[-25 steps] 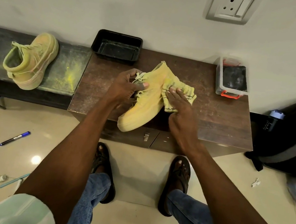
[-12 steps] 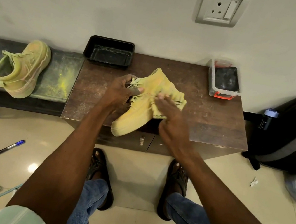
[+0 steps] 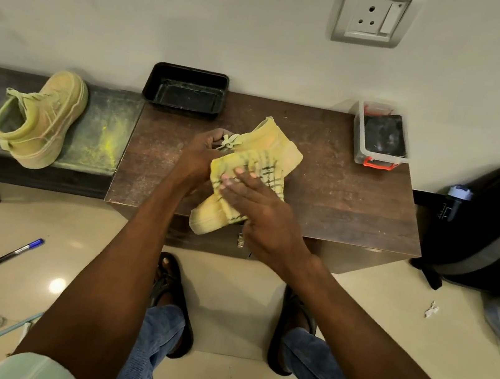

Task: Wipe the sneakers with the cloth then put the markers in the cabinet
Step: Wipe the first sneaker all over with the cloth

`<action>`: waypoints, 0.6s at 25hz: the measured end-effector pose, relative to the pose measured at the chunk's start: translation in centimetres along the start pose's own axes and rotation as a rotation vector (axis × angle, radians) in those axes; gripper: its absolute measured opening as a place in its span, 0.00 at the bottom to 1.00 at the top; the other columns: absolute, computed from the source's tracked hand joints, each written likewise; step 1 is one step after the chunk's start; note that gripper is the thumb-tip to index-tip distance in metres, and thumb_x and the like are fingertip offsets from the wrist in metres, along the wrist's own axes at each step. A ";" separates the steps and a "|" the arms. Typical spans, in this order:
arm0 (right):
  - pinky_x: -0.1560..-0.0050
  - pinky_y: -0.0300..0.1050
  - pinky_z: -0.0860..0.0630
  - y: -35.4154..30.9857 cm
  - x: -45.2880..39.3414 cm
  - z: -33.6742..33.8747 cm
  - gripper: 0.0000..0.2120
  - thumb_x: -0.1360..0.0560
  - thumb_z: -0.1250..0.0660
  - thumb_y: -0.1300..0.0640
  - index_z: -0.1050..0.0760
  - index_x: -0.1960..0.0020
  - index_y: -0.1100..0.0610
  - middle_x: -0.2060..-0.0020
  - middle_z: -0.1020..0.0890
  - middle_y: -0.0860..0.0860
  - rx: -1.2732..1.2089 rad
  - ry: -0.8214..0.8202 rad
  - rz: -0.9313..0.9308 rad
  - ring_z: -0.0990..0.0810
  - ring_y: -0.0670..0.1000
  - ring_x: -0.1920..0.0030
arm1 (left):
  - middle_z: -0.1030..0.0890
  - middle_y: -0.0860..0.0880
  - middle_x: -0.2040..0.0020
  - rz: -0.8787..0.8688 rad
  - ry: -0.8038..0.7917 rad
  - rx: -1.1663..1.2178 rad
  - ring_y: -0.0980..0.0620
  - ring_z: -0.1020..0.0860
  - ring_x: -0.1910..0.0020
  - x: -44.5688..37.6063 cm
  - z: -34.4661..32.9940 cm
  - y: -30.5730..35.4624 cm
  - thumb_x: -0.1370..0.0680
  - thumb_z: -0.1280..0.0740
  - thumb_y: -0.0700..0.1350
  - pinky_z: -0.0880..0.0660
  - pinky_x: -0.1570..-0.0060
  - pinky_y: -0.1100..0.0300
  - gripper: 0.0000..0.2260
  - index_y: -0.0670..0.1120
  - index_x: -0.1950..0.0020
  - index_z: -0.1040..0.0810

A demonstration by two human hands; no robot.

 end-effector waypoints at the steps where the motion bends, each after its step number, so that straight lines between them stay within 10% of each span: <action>1: 0.29 0.48 0.36 -0.6 -0.1 -0.1 0.31 0.36 0.46 0.69 0.26 0.34 0.59 0.34 0.25 0.53 0.030 -0.015 0.081 0.32 0.54 0.29 | 0.18 0.51 0.59 -0.003 -0.001 0.000 0.57 0.21 0.63 0.0 0.1 0.1 0.24 0.33 0.34 0.23 0.61 0.60 0.07 0.45 0.52 0.22; 5: 0.29 0.56 0.35 9.0 1.1 4.1 0.33 0.37 0.45 0.74 0.26 0.34 0.60 0.33 0.26 0.54 -0.071 0.200 -0.429 0.33 0.54 0.29 | 0.19 0.50 0.60 0.047 -0.005 -0.038 0.56 0.21 0.64 0.2 0.0 -0.1 0.25 0.29 0.40 0.23 0.63 0.59 0.04 0.46 0.52 0.20; 10: 0.32 0.49 0.32 0.0 -0.5 1.2 0.27 0.34 0.46 0.65 0.23 0.38 0.59 0.38 0.21 0.53 0.076 0.027 0.067 0.27 0.54 0.33 | 0.19 0.48 0.62 0.020 0.017 -0.045 0.53 0.22 0.65 -0.1 0.2 0.2 0.23 0.32 0.42 0.25 0.64 0.58 0.02 0.47 0.55 0.19; 15: 0.30 0.55 0.33 9.0 0.8 4.8 0.32 0.39 0.47 0.69 0.23 0.37 0.60 0.36 0.23 0.54 -0.067 0.263 -0.445 0.30 0.54 0.31 | 0.20 0.52 0.66 0.001 -0.021 -0.088 0.56 0.23 0.68 0.3 -0.7 1.0 0.22 0.33 0.41 0.26 0.65 0.60 0.05 0.47 0.58 0.20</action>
Point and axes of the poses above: each hand's wrist, its own x-axis away from the middle knuckle, its own z-axis out of the back of the hand, y = z × x, the point moved 10 cm from there along -x, towards the middle knuckle
